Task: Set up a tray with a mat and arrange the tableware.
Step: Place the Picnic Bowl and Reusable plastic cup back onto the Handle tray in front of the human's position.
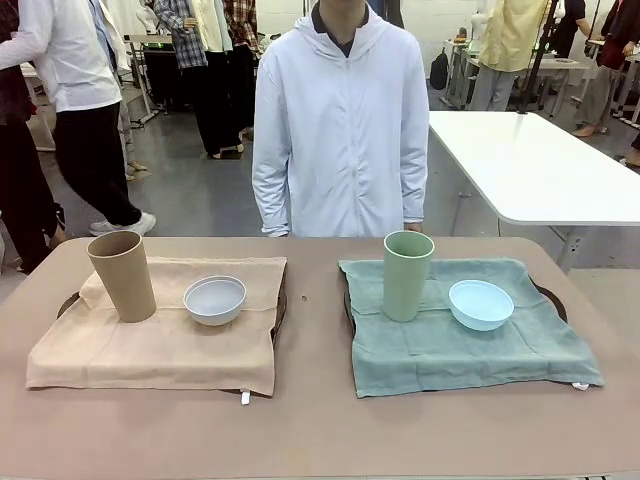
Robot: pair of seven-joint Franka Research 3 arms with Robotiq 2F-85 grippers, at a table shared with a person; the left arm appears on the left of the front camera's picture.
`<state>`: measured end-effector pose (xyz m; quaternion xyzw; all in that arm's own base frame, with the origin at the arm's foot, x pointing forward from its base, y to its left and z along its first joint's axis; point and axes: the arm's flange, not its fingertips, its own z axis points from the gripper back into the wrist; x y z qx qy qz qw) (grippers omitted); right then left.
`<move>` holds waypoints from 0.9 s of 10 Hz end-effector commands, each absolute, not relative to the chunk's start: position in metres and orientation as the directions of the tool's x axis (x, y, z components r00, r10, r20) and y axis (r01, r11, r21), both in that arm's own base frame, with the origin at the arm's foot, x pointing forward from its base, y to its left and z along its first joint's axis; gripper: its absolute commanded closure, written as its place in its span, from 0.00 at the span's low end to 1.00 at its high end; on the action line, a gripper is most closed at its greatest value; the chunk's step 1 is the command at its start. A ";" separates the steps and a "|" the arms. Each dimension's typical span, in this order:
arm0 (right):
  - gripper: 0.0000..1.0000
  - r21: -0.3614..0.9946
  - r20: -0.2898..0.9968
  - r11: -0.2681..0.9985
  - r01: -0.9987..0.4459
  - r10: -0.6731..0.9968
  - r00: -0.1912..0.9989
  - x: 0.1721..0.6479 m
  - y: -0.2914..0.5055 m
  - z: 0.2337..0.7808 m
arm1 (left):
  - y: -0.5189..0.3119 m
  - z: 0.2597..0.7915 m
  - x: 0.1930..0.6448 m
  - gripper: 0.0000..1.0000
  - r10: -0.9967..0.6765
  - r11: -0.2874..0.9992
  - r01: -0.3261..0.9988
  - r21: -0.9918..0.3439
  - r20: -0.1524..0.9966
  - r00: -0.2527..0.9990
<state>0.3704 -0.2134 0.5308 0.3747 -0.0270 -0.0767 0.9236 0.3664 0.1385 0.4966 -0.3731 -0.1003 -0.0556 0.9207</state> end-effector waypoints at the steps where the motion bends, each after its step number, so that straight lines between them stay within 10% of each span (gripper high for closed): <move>1: 0.22 0.733 -0.018 0.670 0.116 -0.152 0.988 0.371 -0.224 0.527 | 0.145 0.500 0.350 0.00 -0.004 0.709 0.188 -0.680 0.263 0.965; 9: 0.22 0.705 -0.084 0.684 0.187 -0.181 0.980 0.370 -0.227 0.509 | 0.146 0.497 0.360 0.00 -0.007 0.713 0.168 -0.681 0.232 0.973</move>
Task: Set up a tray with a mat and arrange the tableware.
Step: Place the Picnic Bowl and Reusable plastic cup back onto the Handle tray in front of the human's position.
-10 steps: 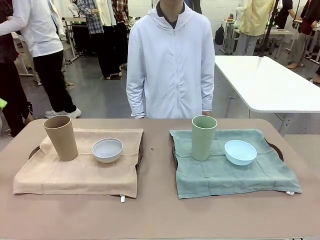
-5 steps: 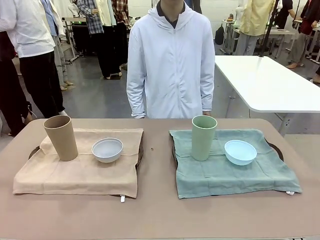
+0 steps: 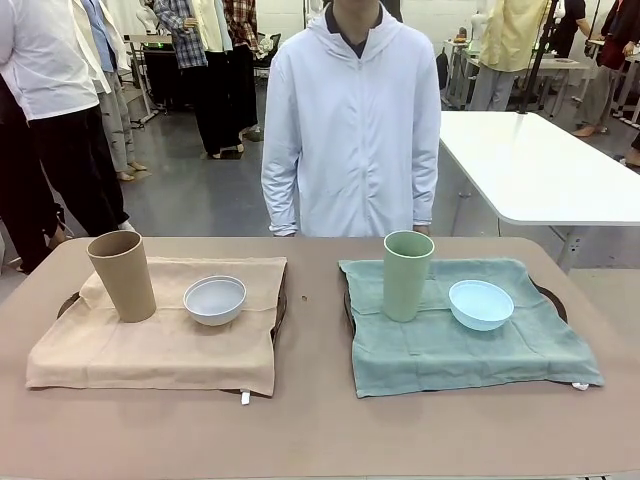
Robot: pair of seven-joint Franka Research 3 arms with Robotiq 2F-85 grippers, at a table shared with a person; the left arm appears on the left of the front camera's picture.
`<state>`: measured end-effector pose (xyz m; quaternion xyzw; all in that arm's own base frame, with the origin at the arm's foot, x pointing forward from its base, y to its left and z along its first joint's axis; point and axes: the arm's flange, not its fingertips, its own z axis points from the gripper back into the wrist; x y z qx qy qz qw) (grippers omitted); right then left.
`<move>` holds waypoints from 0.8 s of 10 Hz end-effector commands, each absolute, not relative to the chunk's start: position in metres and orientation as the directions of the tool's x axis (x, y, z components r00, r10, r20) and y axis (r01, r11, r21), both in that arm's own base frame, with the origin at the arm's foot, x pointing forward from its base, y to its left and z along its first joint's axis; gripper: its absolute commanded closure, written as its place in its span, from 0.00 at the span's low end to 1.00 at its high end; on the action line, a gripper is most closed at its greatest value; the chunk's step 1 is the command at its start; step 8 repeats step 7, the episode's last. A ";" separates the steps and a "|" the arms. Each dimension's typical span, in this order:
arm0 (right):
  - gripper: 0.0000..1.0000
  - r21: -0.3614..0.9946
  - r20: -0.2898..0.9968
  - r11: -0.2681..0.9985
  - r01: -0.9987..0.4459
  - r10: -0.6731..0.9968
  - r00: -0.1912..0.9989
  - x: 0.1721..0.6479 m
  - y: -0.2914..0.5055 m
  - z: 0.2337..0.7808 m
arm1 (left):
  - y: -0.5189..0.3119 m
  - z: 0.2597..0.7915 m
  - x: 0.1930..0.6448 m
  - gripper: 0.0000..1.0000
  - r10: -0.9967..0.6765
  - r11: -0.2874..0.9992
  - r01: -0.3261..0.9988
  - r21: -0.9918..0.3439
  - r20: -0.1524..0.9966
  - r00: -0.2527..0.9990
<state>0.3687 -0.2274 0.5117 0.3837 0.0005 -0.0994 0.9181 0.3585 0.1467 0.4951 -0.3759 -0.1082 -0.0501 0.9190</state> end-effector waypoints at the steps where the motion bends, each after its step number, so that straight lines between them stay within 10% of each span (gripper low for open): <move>1: 0.22 0.705 -0.084 0.684 0.187 -0.181 0.980 0.370 -0.227 0.509 | 0.146 0.497 0.360 0.00 -0.007 0.713 0.168 -0.681 0.232 0.973; 8: 0.22 0.705 -0.084 0.684 0.187 -0.181 0.980 0.370 -0.227 0.509 | 0.146 0.497 0.360 0.00 -0.007 0.713 0.168 -0.681 0.232 0.973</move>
